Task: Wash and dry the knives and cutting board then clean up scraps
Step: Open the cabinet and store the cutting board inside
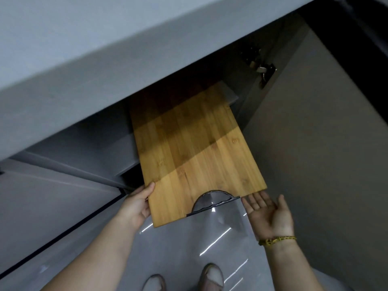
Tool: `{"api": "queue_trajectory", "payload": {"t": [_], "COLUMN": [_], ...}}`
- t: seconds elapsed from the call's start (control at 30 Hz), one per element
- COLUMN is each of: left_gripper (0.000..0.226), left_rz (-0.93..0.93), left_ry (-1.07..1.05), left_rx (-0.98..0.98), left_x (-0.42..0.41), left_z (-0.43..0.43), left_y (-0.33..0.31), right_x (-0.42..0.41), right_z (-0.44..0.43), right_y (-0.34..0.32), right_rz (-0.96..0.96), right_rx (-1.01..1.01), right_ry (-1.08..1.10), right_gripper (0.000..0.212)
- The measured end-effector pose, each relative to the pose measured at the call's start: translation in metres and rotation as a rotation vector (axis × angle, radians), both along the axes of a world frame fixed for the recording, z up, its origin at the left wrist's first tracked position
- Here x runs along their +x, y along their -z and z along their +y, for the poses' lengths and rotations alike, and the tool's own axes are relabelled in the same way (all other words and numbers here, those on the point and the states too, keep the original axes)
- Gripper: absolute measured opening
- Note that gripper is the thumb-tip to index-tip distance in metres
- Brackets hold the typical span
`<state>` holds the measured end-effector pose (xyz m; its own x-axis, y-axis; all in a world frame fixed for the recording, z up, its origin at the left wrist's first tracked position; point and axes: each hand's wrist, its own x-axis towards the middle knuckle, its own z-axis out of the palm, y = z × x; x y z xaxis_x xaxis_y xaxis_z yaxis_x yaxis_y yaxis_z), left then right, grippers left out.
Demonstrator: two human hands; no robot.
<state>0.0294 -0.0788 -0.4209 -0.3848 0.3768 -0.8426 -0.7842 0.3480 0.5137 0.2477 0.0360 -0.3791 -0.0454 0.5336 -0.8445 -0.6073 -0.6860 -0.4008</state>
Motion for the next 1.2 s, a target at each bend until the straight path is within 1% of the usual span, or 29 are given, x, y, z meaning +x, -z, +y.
{"api": "queue_trajectory", "payload": {"t": [0.1,0.2,0.33,0.4,0.47,0.63,0.7,0.77,0.9,0.97,1.03,1.17,1.2], "left_gripper": [0.041,0.039,0.033,0.03,0.023,0.008,0.007,0.01,0.019,0.031,0.042,0.045,0.045], "left_rz": [-0.001,-0.014,-0.076,-0.131,-0.165,-0.124,-0.12,-0.135,-0.211,-0.255,-0.286,-0.274,-0.266], "left_ry": [0.0,0.04,0.161,0.216,0.195,-0.017,-0.112,-0.248,-0.619,-0.735,-0.802,-0.817,-0.812], "left_rx": [0.004,0.015,-0.023,-0.06,-0.078,-0.064,-0.047,-0.032,0.065,0.12,0.146,0.194,0.203], "left_x": [-0.001,-0.002,0.008,0.018,0.023,0.013,0.009,0.008,0.014,0.017,0.013,-0.008,-0.014], "left_z": [-0.004,-0.011,-0.026,-0.033,-0.036,-0.024,-0.019,-0.017,-0.008,-0.002,0.003,0.011,0.014], "left_y": [0.0,-0.003,-0.006,-0.008,-0.01,-0.015,-0.018,-0.022,-0.03,-0.035,-0.04,-0.045,-0.045], "right_x": [0.001,-0.002,-0.009,-0.017,-0.026,-0.056,-0.069,-0.08,-0.098,-0.105,-0.111,-0.131,-0.136], "right_z": [-0.008,-0.013,-0.002,0.008,0.018,0.033,0.038,0.041,0.045,0.049,0.054,0.063,0.066], "right_y": [0.0,0.004,0.009,0.011,0.013,0.016,0.016,0.016,0.017,0.019,0.021,0.018,0.019], "right_rz": [0.046,0.044,0.048,0.028,0.018,0.05,0.073,0.096,0.116,0.116,0.113,0.106,0.078], "right_rx": [0.032,0.07,0.101,0.12,0.139,0.156,0.155,0.149,0.141,0.149,0.166,0.183,0.182], "right_ry": [-0.045,-0.068,-0.137,-0.175,-0.217,-0.28,-0.278,-0.266,-0.235,-0.246,-0.274,-0.322,-0.328], "right_gripper": [0.054,0.048,0.029,0.028,0.028,0.027,0.026,0.025,0.025,0.026,0.025,0.023,0.021]}}
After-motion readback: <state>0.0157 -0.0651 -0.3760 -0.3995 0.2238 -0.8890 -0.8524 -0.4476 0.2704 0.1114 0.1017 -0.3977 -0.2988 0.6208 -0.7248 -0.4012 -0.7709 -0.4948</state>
